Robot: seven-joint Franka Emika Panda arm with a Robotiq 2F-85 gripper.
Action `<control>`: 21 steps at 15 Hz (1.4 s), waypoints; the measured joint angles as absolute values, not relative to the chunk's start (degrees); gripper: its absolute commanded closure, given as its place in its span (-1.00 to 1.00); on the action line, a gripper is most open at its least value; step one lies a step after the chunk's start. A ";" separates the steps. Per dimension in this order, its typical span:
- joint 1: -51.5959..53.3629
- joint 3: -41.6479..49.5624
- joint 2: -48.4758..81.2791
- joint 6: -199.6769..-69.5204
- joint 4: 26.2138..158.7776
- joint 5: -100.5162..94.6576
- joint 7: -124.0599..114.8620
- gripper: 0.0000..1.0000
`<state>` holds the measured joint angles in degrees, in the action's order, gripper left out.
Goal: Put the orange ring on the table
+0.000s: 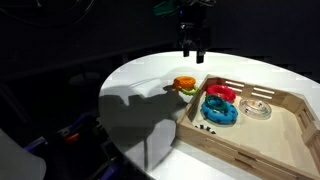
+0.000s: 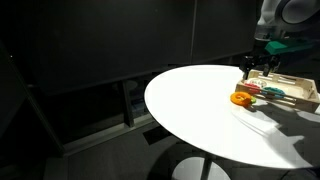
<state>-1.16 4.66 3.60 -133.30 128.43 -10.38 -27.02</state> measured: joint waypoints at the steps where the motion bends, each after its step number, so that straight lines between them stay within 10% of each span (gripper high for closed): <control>1: -1.27 4.66 2.97 -132.15 128.41 -10.15 -26.06 -1.00; 21: -3.75 5.35 -13.23 -101.99 120.53 -4.06 -1.74 -1.00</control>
